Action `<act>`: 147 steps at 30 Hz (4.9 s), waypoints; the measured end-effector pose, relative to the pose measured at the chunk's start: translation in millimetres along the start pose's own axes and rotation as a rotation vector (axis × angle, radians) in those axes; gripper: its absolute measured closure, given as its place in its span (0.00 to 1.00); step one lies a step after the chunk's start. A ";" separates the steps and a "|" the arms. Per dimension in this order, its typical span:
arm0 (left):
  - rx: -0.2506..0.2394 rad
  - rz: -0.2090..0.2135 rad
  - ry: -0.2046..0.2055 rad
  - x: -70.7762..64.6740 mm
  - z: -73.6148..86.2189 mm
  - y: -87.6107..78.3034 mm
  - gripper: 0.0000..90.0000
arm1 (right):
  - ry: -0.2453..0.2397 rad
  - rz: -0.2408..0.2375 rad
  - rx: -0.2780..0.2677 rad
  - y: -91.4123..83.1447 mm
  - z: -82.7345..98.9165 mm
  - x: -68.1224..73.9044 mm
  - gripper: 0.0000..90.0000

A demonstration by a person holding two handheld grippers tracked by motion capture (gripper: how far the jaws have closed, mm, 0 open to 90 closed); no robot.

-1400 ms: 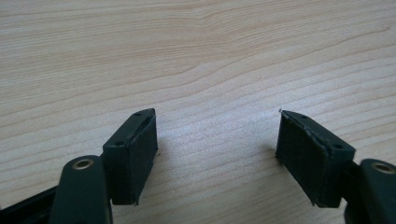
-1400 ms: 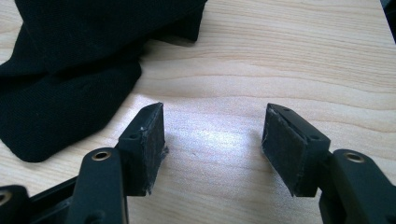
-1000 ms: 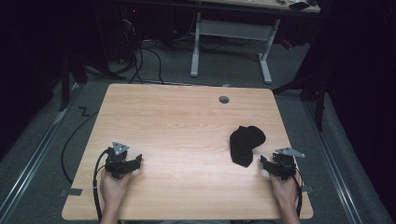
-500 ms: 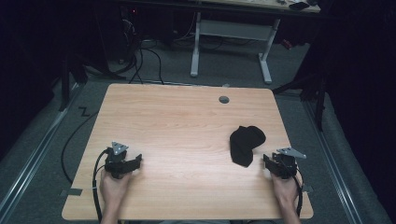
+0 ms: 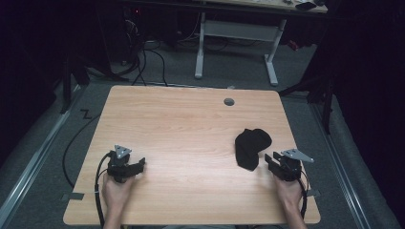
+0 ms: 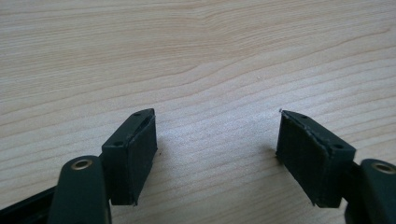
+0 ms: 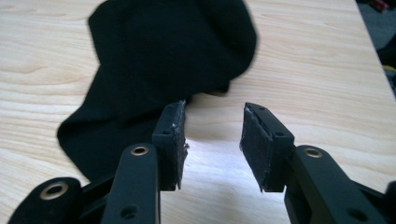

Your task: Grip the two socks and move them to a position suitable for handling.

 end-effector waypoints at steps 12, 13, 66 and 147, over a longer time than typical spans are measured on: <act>0.006 -0.010 0.011 -1.2 -0.4 0.9 0.32 | -0.053 -0.036 0.008 12.6 -24.1 27.9 0.54; 0.006 -0.010 0.011 -1.2 -0.6 1.2 0.32 | -0.049 -0.042 0.013 14.2 -26.9 29.3 0.52; 0.005 0.000 0.013 -1.6 -0.9 1.6 0.32 | -0.040 -0.049 -0.020 33.2 -69.0 14.4 0.92; 0.005 0.010 0.033 -8.2 -0.9 1.2 0.41 | -0.271 -0.364 0.052 43.6 -48.0 173.8 0.91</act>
Point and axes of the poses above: each handheld gripper's, and its own axes: y roughly forward along the jaws, z roughly out of its underside, x roughly to its left, the point moved 3 cm from there along y, roughly forward along the jaws, and after that the axes turned 9 degrees about z, right-handed, at the moved point
